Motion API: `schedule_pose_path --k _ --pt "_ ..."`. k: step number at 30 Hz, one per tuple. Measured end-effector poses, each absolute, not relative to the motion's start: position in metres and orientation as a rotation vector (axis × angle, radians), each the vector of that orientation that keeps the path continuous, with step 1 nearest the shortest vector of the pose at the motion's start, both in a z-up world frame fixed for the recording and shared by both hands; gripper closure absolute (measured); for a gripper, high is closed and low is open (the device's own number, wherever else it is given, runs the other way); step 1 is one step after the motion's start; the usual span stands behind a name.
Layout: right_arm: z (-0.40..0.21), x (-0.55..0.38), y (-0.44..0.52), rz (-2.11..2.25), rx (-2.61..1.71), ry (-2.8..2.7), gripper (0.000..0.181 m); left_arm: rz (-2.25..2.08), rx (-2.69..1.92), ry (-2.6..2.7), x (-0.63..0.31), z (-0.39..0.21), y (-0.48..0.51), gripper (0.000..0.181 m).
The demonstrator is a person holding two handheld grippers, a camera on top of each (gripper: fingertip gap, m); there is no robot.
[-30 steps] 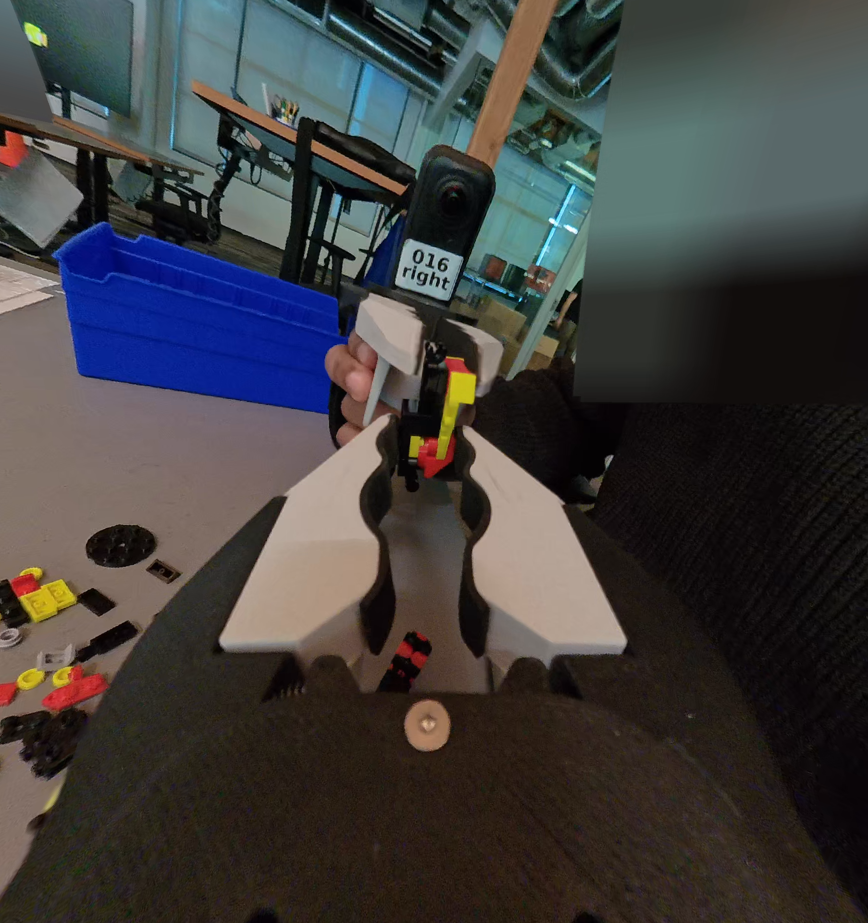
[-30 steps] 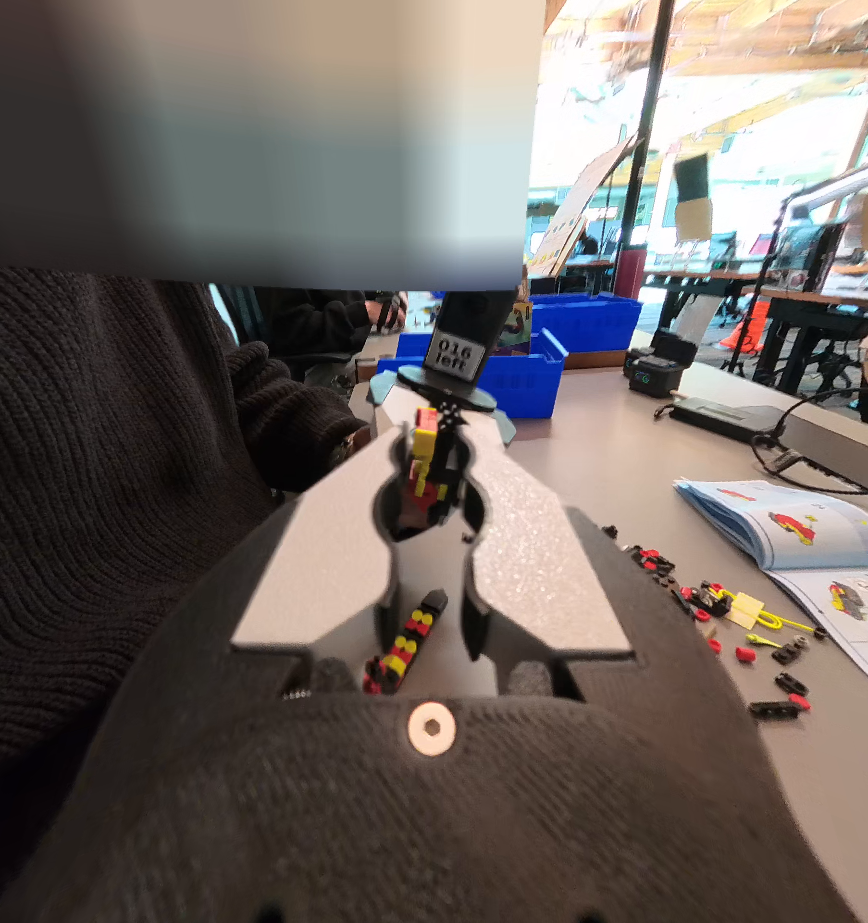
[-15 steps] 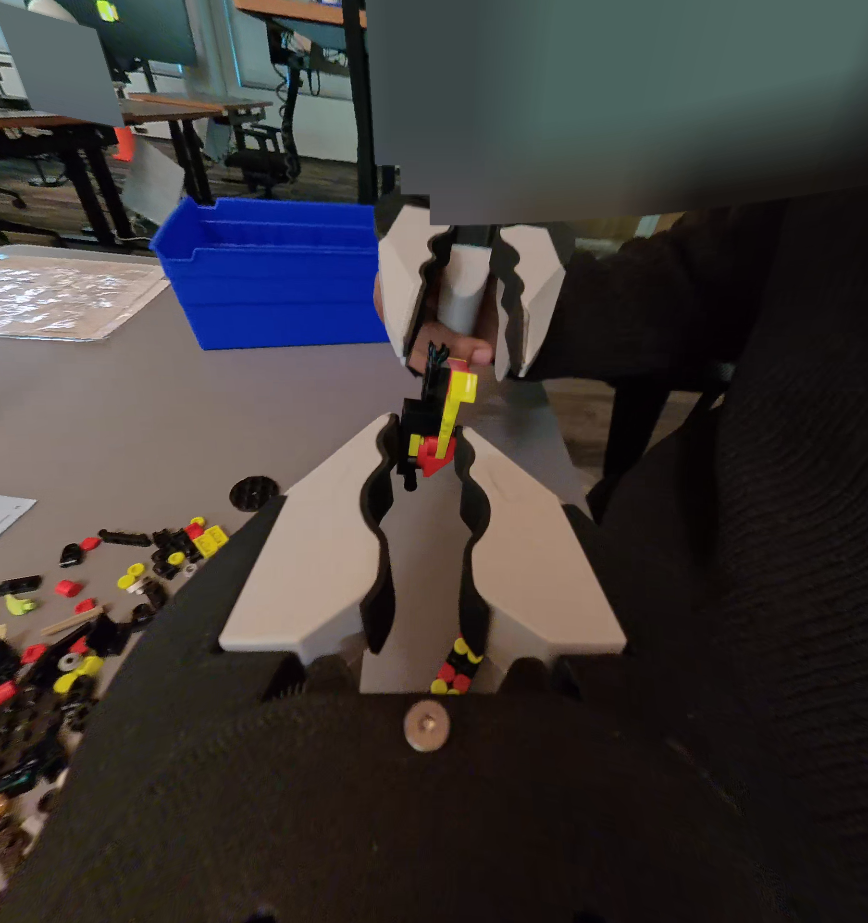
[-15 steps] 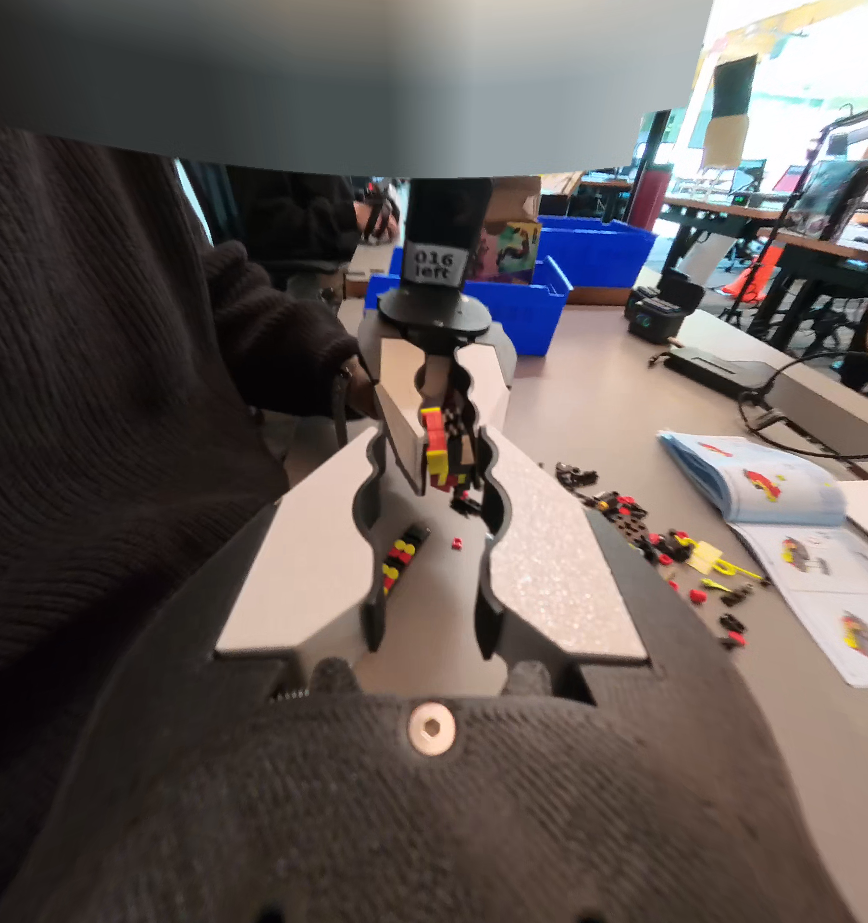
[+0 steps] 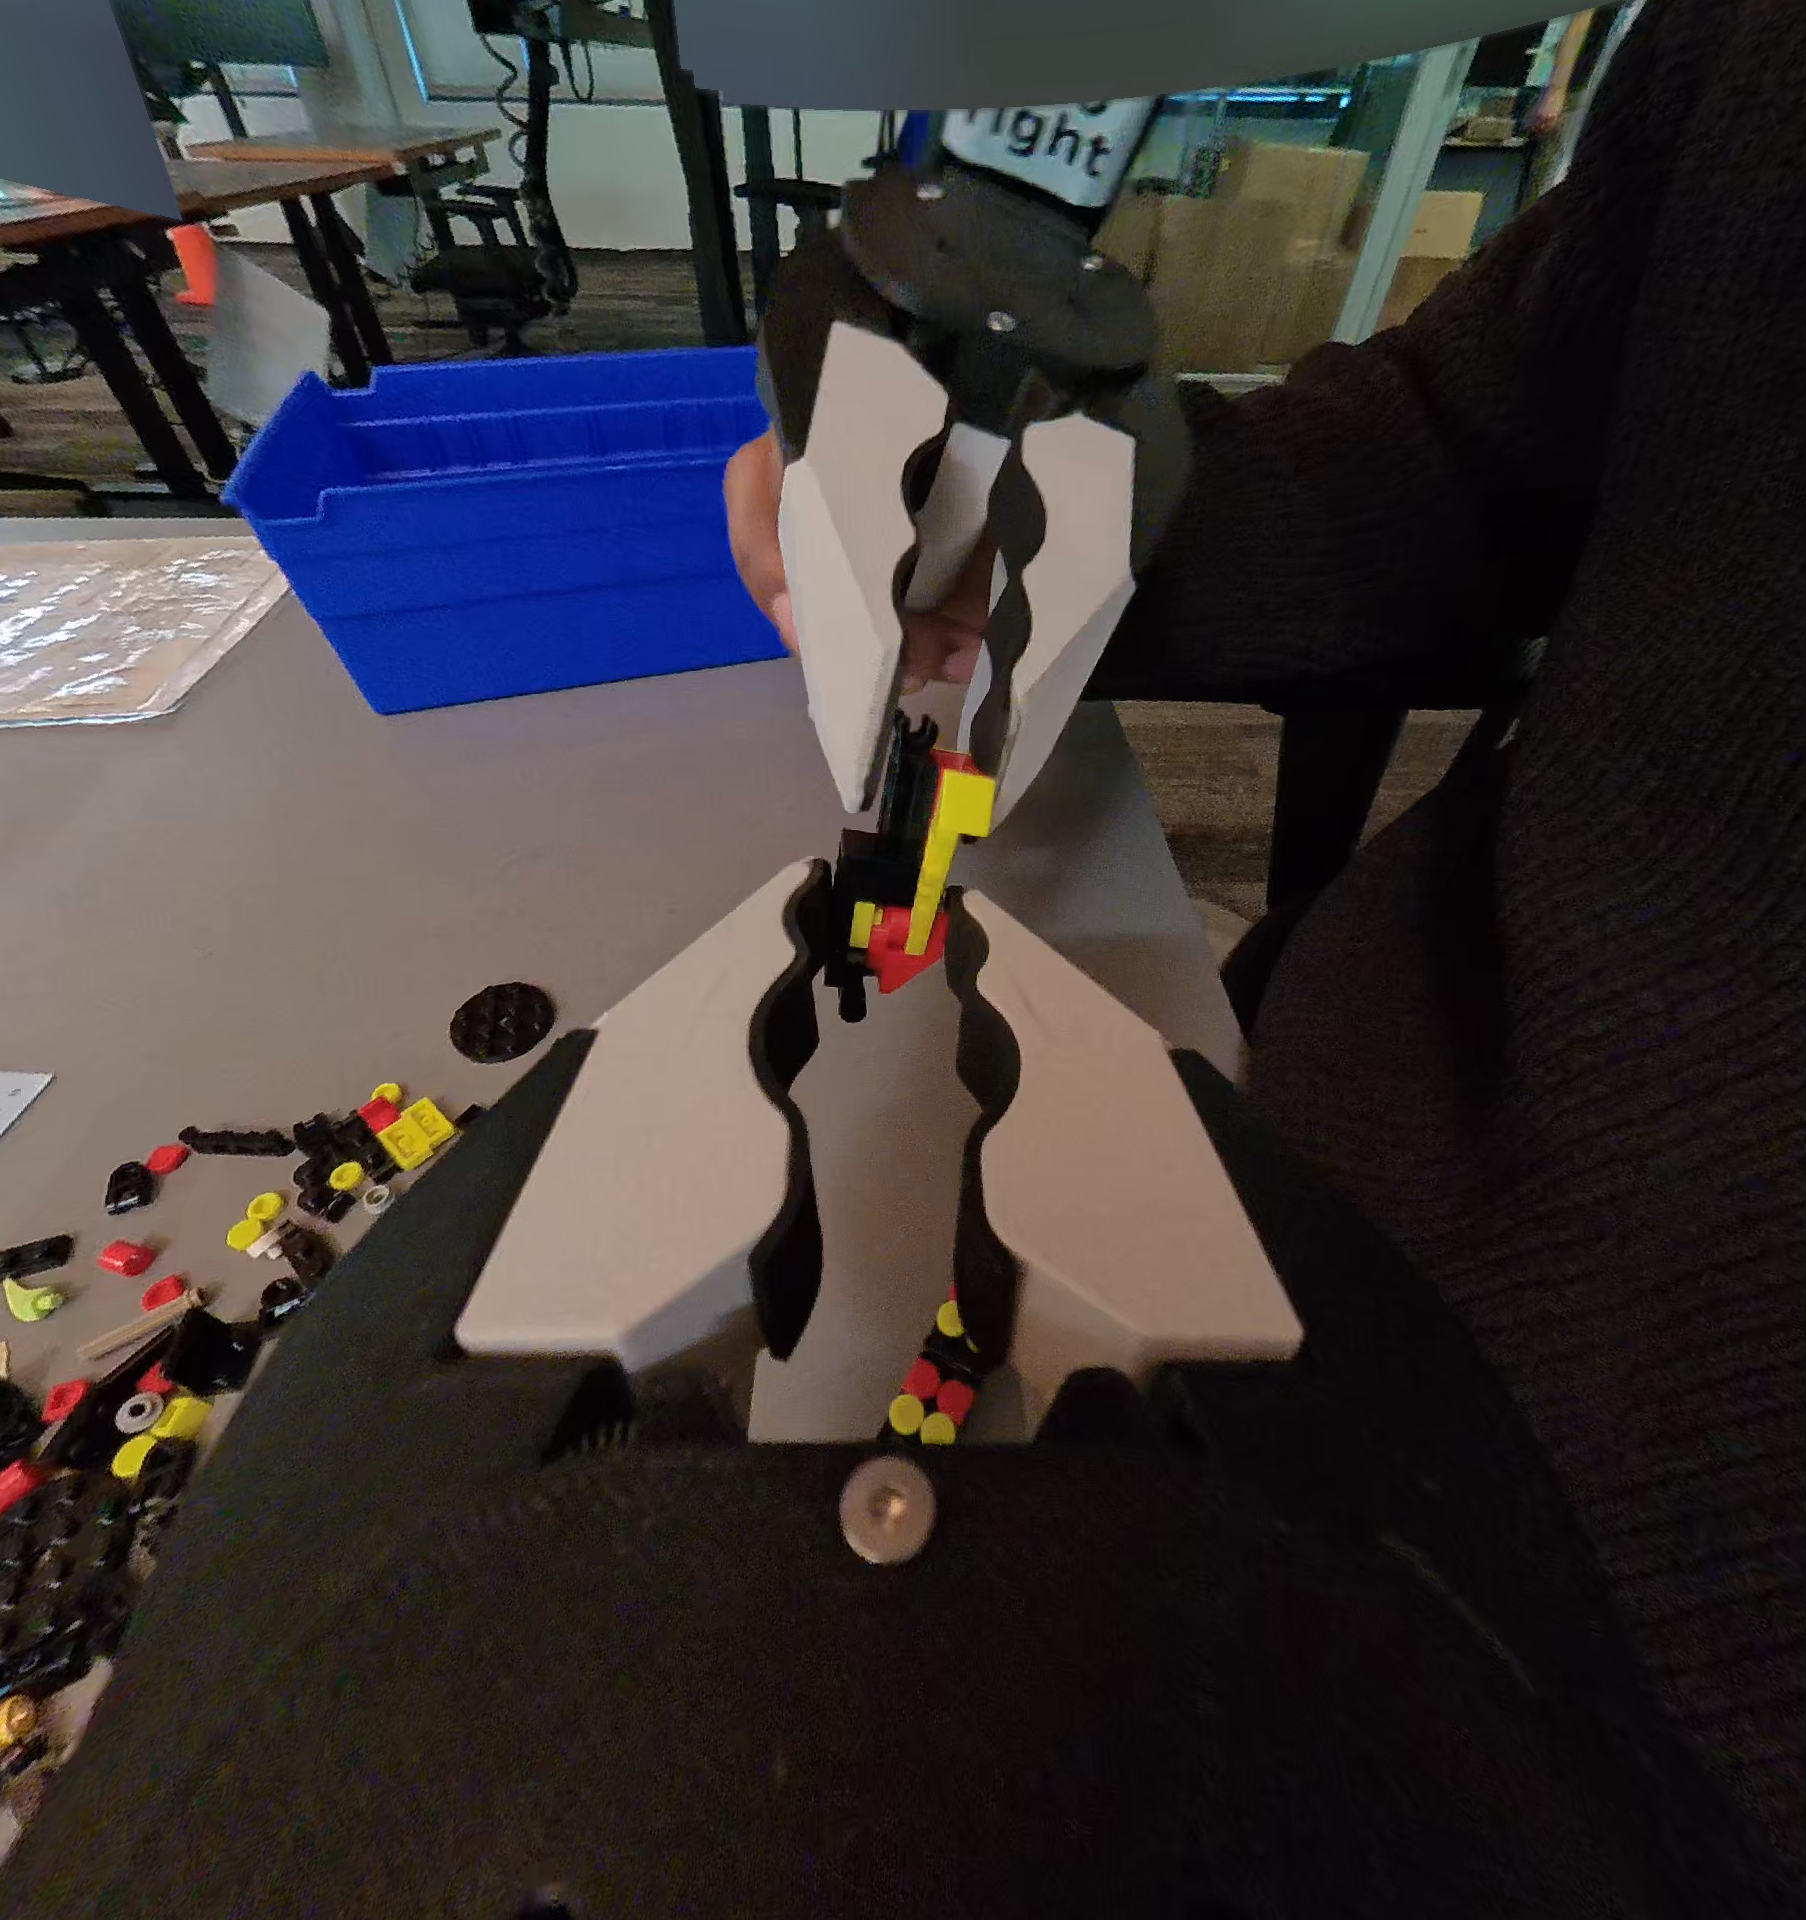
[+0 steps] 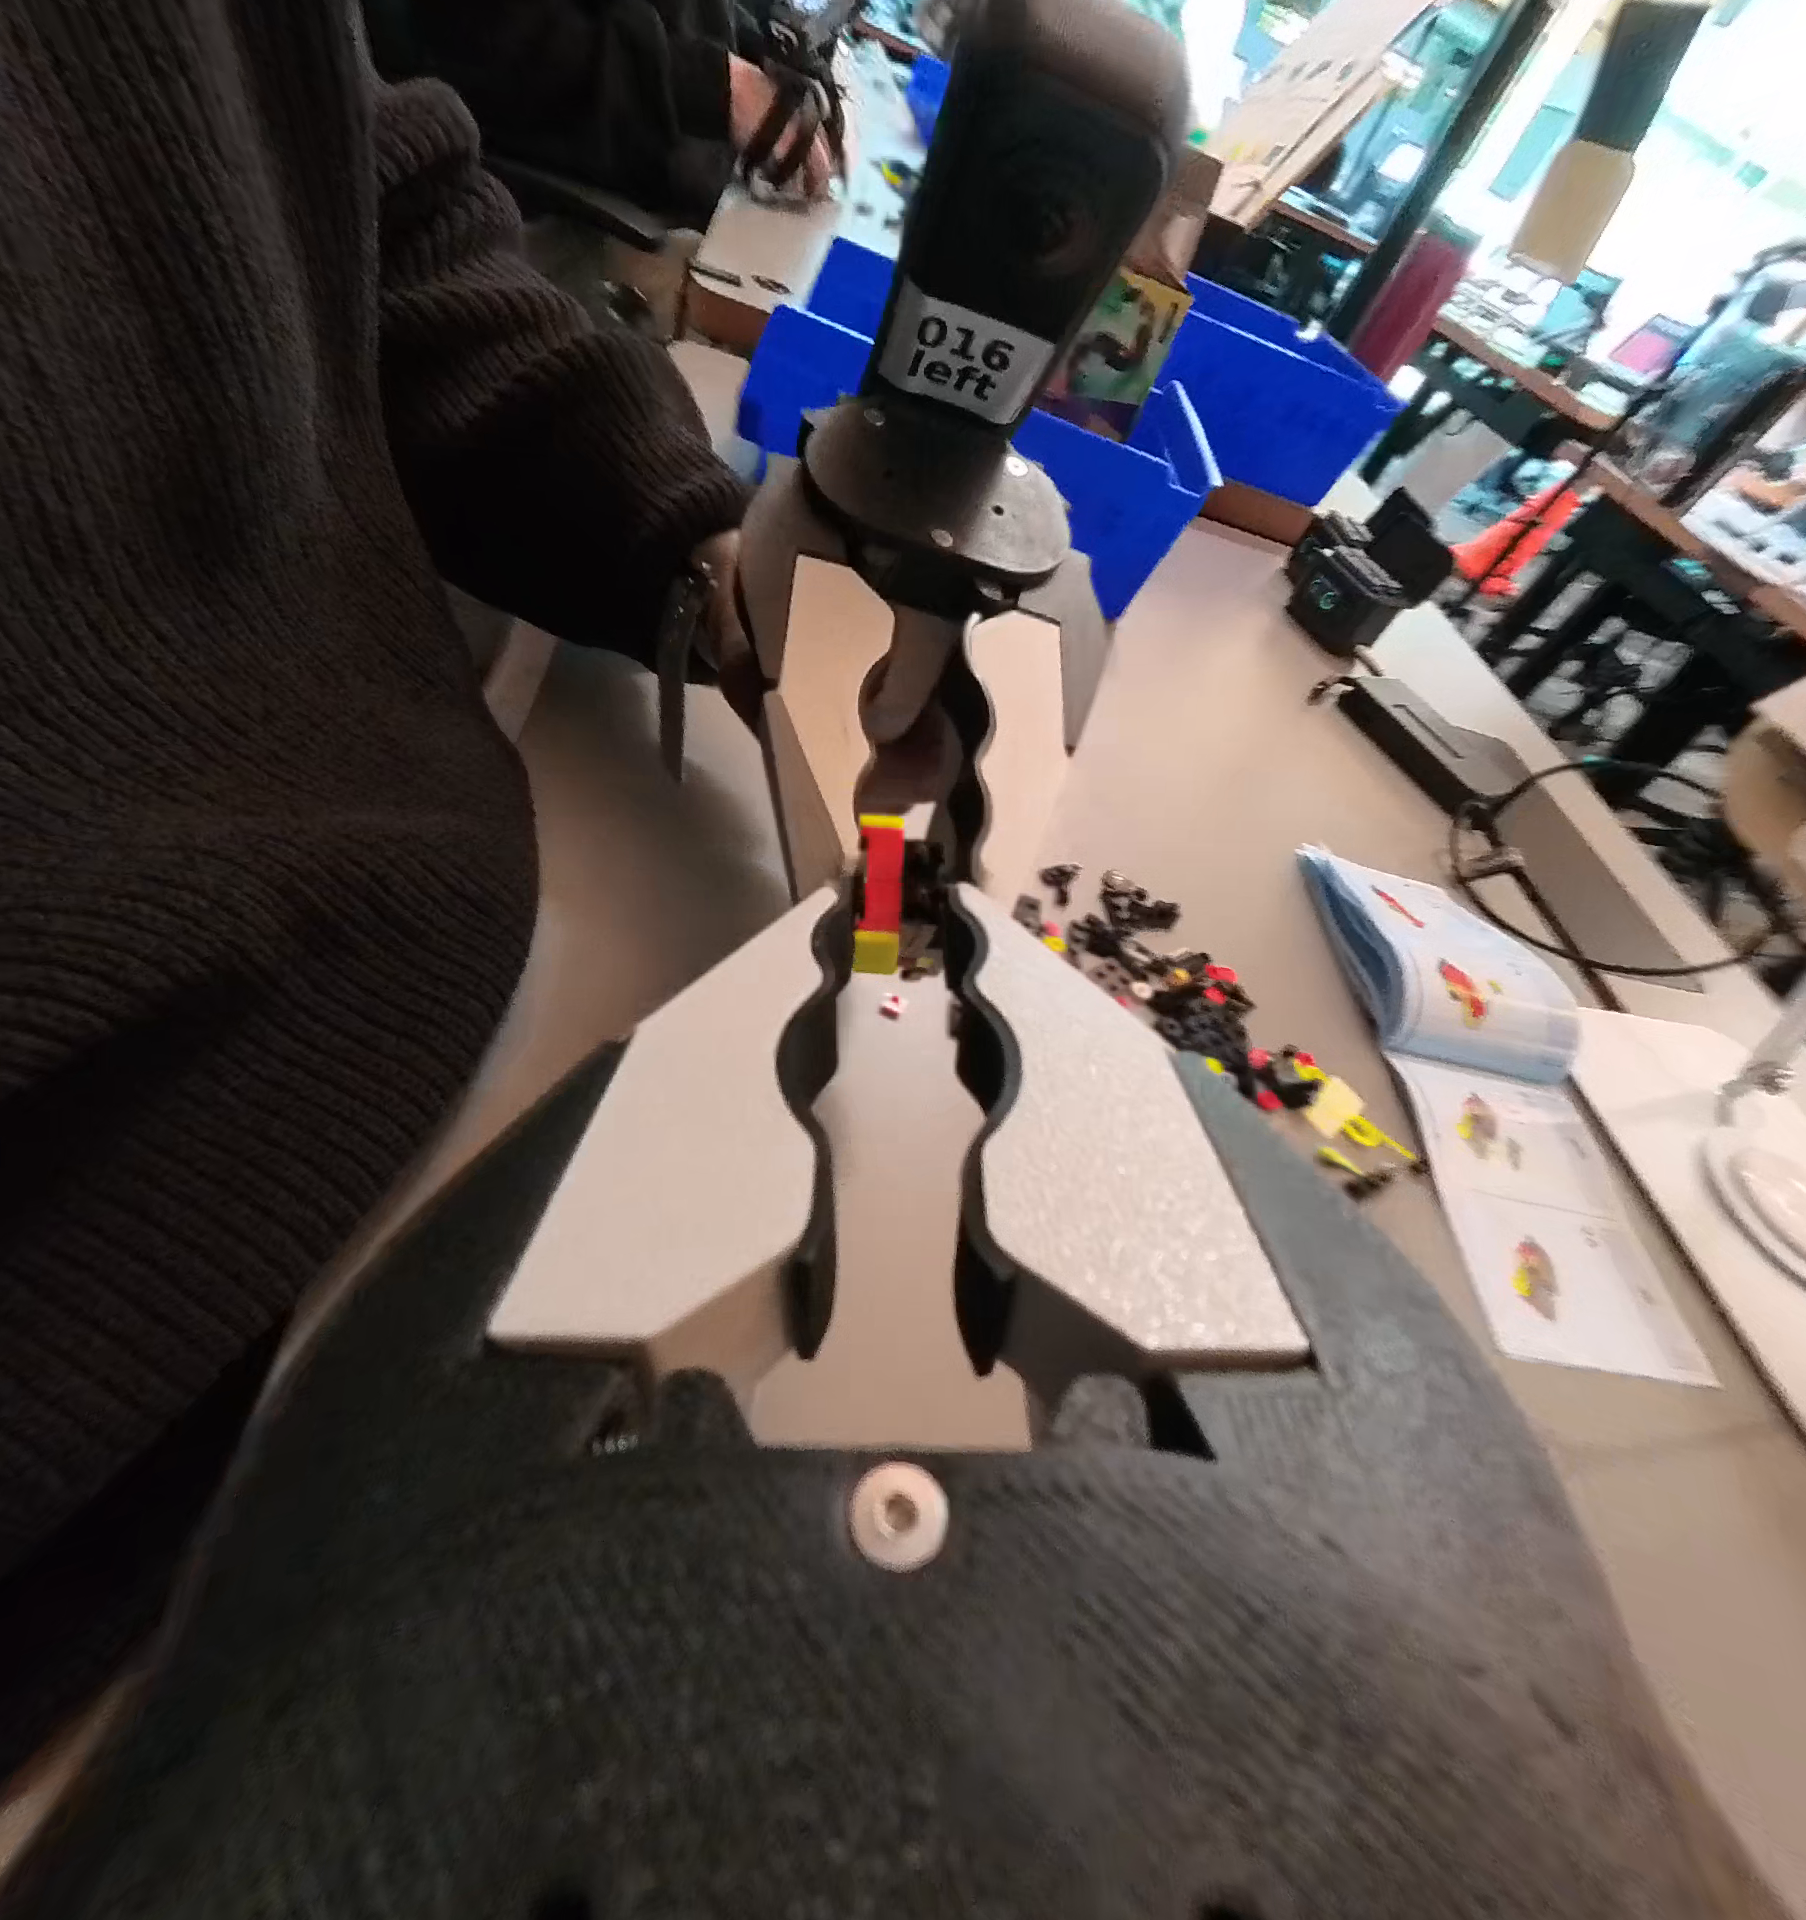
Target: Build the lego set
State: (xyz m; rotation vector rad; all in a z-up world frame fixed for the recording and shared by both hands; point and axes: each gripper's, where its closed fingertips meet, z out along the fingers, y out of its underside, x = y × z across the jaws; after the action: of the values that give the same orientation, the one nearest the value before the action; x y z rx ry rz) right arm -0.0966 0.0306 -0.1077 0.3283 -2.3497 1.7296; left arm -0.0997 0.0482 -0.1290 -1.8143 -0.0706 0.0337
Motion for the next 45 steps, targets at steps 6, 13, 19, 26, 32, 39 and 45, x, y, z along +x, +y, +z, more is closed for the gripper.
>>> schedule_pose_path --k 6,13,19,26,32,39,45 --pt "-0.09 -0.081 0.035 2.134 0.253 -2.447 0.164 -0.161 -1.671 -0.078 -0.083 -0.107 0.051 0.163" --pt "-0.083 -0.083 0.035 2.239 0.197 -2.42 0.161 -0.224 -1.598 -0.111 -0.083 -0.097 0.05 0.163" --pt "-0.079 -0.09 0.035 2.258 0.127 -2.377 0.154 -0.249 -1.541 -0.143 -0.086 -0.09 0.048 0.163" --pt "-0.085 -0.096 0.039 2.085 0.172 -2.38 0.161 -0.035 -1.647 -0.093 -0.095 -0.097 0.044 0.163" --pt "-0.096 -0.088 0.041 1.917 0.305 -2.402 0.162 0.134 -1.782 0.012 -0.09 -0.115 0.05 0.163" --pt "-0.104 -0.085 0.043 1.877 0.315 -2.489 0.167 0.1 -1.8 0.011 -0.088 -0.12 0.051 0.163" --pt "-0.104 -0.084 0.042 1.897 0.311 -2.496 0.167 0.04 -1.804 -0.007 -0.087 -0.125 0.053 0.163"
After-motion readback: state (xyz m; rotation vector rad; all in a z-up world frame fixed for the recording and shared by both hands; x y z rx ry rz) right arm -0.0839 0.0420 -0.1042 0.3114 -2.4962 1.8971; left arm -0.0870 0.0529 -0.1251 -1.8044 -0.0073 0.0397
